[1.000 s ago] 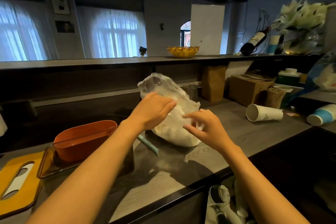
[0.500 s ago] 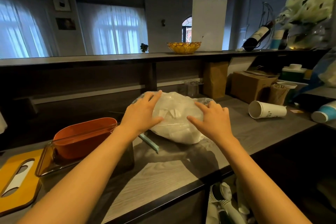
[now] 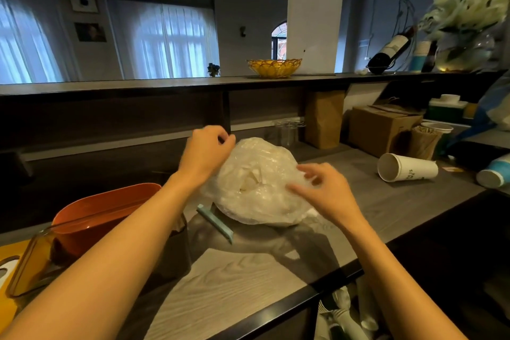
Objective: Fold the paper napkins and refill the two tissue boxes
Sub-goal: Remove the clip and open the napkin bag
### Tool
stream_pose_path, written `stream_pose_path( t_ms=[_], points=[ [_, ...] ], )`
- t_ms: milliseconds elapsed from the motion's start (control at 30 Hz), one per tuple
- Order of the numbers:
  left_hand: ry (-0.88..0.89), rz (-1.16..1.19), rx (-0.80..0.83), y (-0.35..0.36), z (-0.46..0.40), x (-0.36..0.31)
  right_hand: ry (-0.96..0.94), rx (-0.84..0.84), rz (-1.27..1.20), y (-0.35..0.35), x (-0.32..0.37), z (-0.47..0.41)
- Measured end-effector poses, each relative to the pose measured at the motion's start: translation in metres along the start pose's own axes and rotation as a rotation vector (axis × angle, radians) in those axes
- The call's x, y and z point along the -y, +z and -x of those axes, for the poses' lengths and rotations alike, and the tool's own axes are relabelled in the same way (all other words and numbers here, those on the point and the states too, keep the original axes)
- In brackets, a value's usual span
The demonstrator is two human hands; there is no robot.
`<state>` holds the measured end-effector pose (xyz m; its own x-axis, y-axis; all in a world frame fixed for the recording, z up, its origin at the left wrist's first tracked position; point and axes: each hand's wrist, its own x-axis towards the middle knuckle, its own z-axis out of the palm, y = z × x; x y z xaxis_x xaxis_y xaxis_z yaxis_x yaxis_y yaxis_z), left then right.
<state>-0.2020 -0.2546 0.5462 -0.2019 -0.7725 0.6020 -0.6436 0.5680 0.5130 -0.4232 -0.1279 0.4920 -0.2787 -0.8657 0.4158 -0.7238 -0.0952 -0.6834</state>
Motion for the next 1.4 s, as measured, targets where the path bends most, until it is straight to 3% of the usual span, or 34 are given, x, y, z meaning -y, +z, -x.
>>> stream_pose_path(
  t_ms=[67,100,167,233,300,400,467,633,733,833,900,1100,1200,1300,1400],
  points=[
    [0.130,0.002,-0.161,0.001,-0.009,-0.011,-0.045,-0.280,-0.309,-0.005,0.011,-0.002],
    [0.168,-0.007,-0.146,0.006,-0.016,-0.016,-0.036,-0.385,-0.393,-0.004,0.017,-0.007],
    [0.171,0.005,0.032,0.023,-0.031,-0.020,0.040,-0.453,-0.432,0.004,0.022,-0.027],
    [0.027,0.048,0.295,0.043,-0.041,-0.018,0.245,-0.339,-0.384,0.020,0.011,-0.058],
    [-0.146,0.080,0.475,0.061,-0.042,-0.012,0.519,-0.078,-0.387,0.039,-0.009,-0.084],
    [-0.340,0.262,0.553,0.079,-0.040,0.001,0.688,0.196,-0.390,0.063,-0.031,-0.097],
    [-0.398,0.294,0.558,0.080,-0.042,0.003,0.647,0.221,-0.353,0.066,-0.024,-0.094],
    [-0.545,0.466,0.433,0.072,-0.050,0.022,0.440,0.007,-0.423,0.063,-0.025,-0.093],
    [-0.539,0.569,0.373,0.066,-0.056,0.029,0.245,-0.093,-0.486,0.055,-0.021,-0.101],
    [-0.495,0.505,0.180,0.060,-0.060,0.025,0.048,-0.057,-0.519,0.039,-0.011,-0.110],
    [-0.447,0.352,0.134,0.059,-0.057,0.025,0.038,0.034,-0.468,0.031,-0.009,-0.114],
    [-0.419,0.152,0.290,0.067,-0.041,0.035,0.105,0.187,-0.326,0.041,-0.003,-0.109],
    [-0.378,0.116,0.284,0.065,-0.047,0.031,0.146,0.198,-0.034,0.047,-0.006,-0.113],
    [-0.353,0.089,0.141,0.061,-0.060,0.029,0.147,0.021,0.138,0.049,-0.005,-0.113],
    [-0.350,0.046,-0.032,0.061,-0.066,0.035,-0.055,-0.296,0.058,0.042,0.001,-0.103]
  ],
)
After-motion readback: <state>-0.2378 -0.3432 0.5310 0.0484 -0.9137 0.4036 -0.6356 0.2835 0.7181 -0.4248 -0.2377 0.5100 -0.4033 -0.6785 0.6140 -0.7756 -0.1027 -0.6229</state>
